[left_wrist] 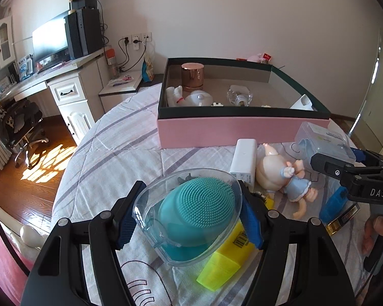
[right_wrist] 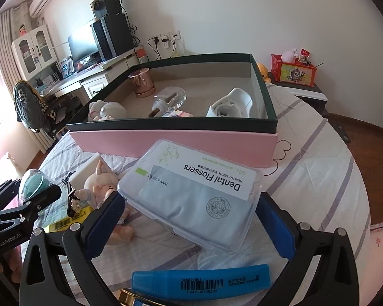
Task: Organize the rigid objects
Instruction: 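Carry brush case and flossers box into the pink box and open both tools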
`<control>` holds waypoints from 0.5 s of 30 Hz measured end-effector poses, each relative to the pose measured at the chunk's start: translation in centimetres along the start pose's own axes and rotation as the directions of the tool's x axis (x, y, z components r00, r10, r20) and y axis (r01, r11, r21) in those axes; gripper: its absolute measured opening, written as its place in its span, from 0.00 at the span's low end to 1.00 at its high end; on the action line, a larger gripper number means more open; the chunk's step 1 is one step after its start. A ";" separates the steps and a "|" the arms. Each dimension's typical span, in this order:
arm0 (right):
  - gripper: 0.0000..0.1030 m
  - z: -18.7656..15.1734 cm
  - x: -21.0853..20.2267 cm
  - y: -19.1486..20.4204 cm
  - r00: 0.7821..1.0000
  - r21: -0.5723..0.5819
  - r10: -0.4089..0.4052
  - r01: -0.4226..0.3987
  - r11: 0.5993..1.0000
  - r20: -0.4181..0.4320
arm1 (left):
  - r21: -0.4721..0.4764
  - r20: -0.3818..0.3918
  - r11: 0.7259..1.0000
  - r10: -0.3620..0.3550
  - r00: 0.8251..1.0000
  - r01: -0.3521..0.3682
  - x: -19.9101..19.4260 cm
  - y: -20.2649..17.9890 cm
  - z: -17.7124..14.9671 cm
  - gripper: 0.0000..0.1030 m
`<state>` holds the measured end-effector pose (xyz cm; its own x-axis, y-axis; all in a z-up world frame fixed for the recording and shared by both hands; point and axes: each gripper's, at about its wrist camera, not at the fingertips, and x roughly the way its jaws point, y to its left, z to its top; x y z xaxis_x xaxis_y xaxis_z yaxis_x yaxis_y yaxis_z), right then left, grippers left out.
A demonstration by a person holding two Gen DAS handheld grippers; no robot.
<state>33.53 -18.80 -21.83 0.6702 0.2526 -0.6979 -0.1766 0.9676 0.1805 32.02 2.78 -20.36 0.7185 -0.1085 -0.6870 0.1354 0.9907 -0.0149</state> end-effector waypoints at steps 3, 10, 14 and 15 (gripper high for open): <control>0.99 0.3 -0.9 0.4 1.000 0.000 0.011 -0.011 1.000 0.028 | 0.014 0.028 1.000 -0.014 0.999 0.014 -0.8 -0.5 0.9 0.68; 0.99 2.3 -3.4 1.6 0.994 -0.034 0.034 -0.031 0.999 0.102 | 0.065 0.108 0.998 -0.031 0.994 0.024 -2.2 -1.8 4.7 0.68; 0.99 4.5 -3.5 1.4 0.992 -0.052 0.025 -0.019 0.998 0.123 | 0.114 0.144 0.993 -0.024 0.989 0.007 -1.5 -2.9 8.4 0.68; 0.99 5.2 -3.4 1.4 0.991 -0.058 0.019 -0.011 0.998 0.132 | 0.128 0.148 0.992 -0.022 0.989 0.003 -1.1 -3.1 9.4 0.68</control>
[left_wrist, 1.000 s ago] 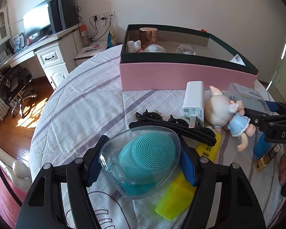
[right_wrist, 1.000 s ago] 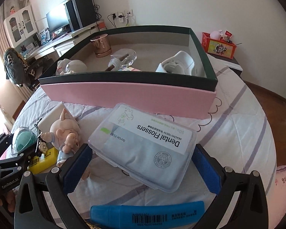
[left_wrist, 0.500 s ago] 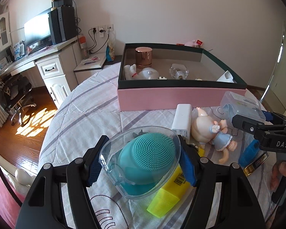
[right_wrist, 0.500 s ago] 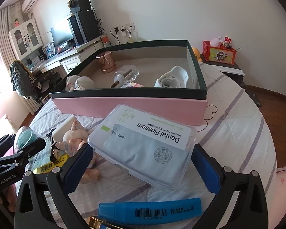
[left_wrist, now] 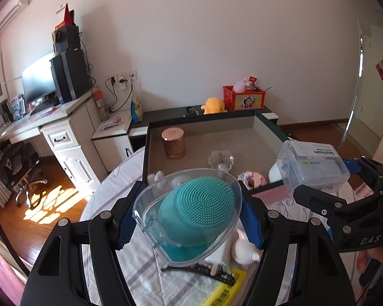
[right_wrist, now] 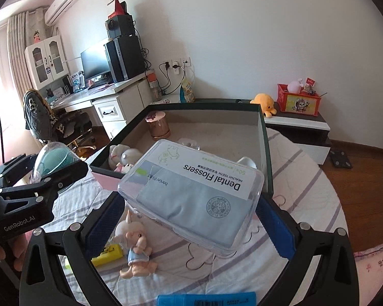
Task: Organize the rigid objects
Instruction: 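Carry brush case and flossers box into the pink box and open both tools, then withdraw both tools from the box back toward the items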
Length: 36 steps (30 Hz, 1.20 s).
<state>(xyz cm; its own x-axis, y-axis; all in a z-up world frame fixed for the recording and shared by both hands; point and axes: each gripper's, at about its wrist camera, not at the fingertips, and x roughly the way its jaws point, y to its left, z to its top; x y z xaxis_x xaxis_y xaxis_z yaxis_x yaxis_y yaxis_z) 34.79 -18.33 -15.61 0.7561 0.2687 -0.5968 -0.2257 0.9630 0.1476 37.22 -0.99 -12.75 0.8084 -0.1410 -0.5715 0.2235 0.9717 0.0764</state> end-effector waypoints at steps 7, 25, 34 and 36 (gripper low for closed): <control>0.99 5.0 4.7 -1.4 0.998 -0.022 -0.056 0.056 0.998 -0.030 | 0.006 -0.119 1.000 -0.025 0.993 0.026 8.5 0.1 4.8 0.68; 1.00 5.6 12.5 -3.6 0.977 -0.008 -0.101 0.101 0.995 -0.186 | -0.071 -0.247 0.998 -0.018 0.969 0.000 15.7 1.3 4.6 0.85; 1.00 3.8 0.8 -0.3 0.994 0.011 -0.100 0.100 0.995 0.037 | -0.078 0.029 0.996 0.051 0.998 -0.049 1.2 1.6 2.1 1.00; 1.00 3.0 -2.0 1.1 0.989 0.002 -0.125 0.126 0.992 0.082 | -0.102 0.077 0.993 0.074 0.994 -0.066 -2.2 1.6 0.9 1.00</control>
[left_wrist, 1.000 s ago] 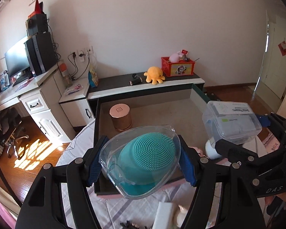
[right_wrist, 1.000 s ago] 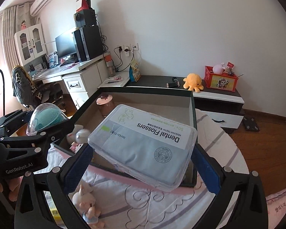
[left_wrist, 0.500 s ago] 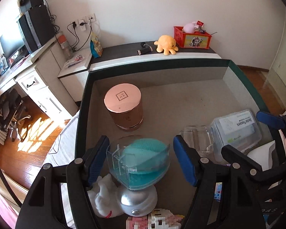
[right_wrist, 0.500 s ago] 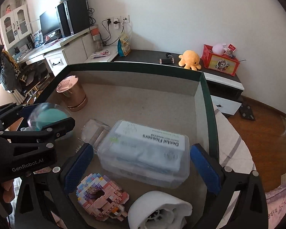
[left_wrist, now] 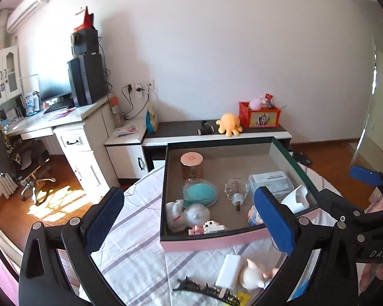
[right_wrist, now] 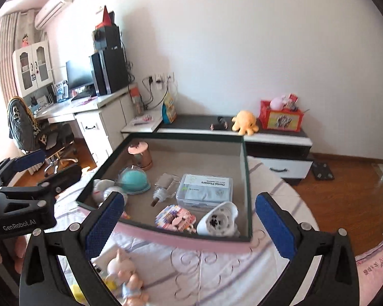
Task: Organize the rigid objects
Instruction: 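Withdraw both tools from the box back toward the items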
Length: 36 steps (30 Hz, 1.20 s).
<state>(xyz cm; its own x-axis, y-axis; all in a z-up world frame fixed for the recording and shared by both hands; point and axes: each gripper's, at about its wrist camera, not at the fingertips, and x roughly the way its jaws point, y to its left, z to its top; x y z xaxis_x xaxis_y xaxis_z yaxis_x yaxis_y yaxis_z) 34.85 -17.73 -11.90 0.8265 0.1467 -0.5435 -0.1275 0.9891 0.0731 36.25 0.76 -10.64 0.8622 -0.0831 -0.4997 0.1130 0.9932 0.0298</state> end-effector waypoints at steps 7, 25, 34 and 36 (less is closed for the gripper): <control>1.00 -2.5 -9.2 3.5 0.991 -0.035 -0.024 0.029 0.999 0.133 | -0.022 0.122 0.999 0.039 0.992 -0.037 -10.4 0.3 -3.1 1.00; 1.00 -8.0 -23.8 6.3 0.953 -0.028 -0.065 0.077 0.997 0.297 | -0.032 0.303 0.996 0.089 0.949 -0.083 -24.6 -1.6 -7.2 1.00; 1.00 -8.8 -25.4 6.4 0.946 -0.030 -0.080 0.094 0.995 0.313 | -0.032 0.311 0.997 0.080 0.947 -0.074 -25.6 -1.9 -7.6 1.00; 1.00 -8.8 -25.4 6.4 0.946 -0.030 -0.083 0.097 0.995 0.313 | -0.031 0.312 0.997 0.080 0.947 -0.074 -25.5 -1.9 -7.6 1.00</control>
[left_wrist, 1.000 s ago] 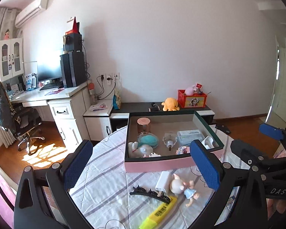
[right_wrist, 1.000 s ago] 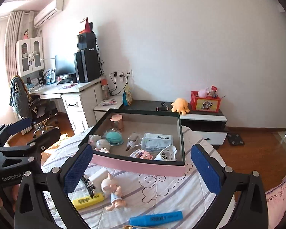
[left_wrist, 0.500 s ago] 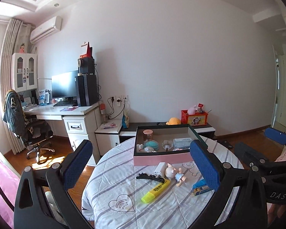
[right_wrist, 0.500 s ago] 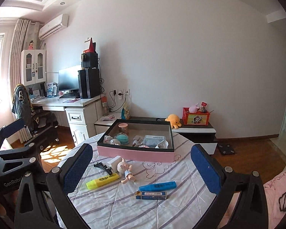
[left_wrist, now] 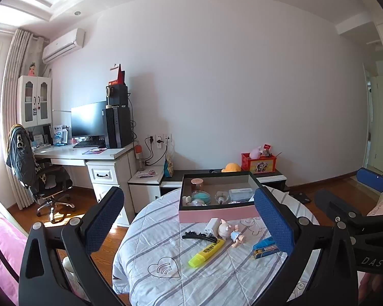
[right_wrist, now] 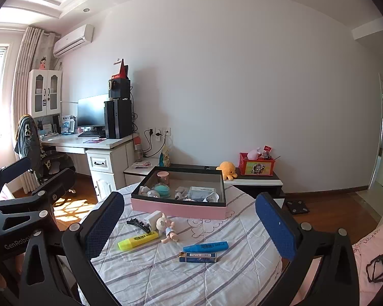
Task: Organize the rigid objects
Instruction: 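Withdraw both tools from the box back toward the items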
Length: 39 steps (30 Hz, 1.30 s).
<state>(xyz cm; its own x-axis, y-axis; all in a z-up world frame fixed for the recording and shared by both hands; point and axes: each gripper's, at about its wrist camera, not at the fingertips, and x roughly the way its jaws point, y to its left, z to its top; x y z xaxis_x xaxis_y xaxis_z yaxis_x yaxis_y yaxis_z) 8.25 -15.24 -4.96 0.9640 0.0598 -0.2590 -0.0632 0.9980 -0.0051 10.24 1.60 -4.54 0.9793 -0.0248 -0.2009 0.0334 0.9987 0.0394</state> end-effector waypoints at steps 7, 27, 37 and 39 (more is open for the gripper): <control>1.00 -0.3 0.6 -0.1 1.000 0.004 0.004 -0.004 1.000 -0.016 | 0.002 -0.016 1.000 0.002 1.000 -0.002 0.1 -0.1 -0.4 1.00; 1.00 -10.4 12.6 -2.8 0.931 0.042 0.015 0.000 0.999 -0.364 | -0.040 -0.455 0.994 -0.105 0.884 0.098 12.7 -0.2 -10.9 1.00; 1.00 -14.0 18.8 -3.6 0.860 0.096 0.049 0.000 0.995 -0.507 | -0.014 -0.548 0.997 -0.076 0.833 0.082 17.5 -0.7 -13.8 1.00; 1.00 -14.2 19.9 -3.5 0.848 0.103 0.055 -0.001 0.995 -0.527 | 0.000 -0.566 0.997 -0.064 0.822 0.077 18.5 -0.9 -14.2 1.00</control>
<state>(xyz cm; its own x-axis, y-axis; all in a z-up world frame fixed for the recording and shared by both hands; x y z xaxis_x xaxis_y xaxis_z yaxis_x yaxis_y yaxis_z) 24.02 -17.83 -23.81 0.6782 0.0947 -0.7288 -0.0368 0.9948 0.0950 25.44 0.93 -22.18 0.6901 -0.0585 -0.7214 0.1088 0.9938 0.0234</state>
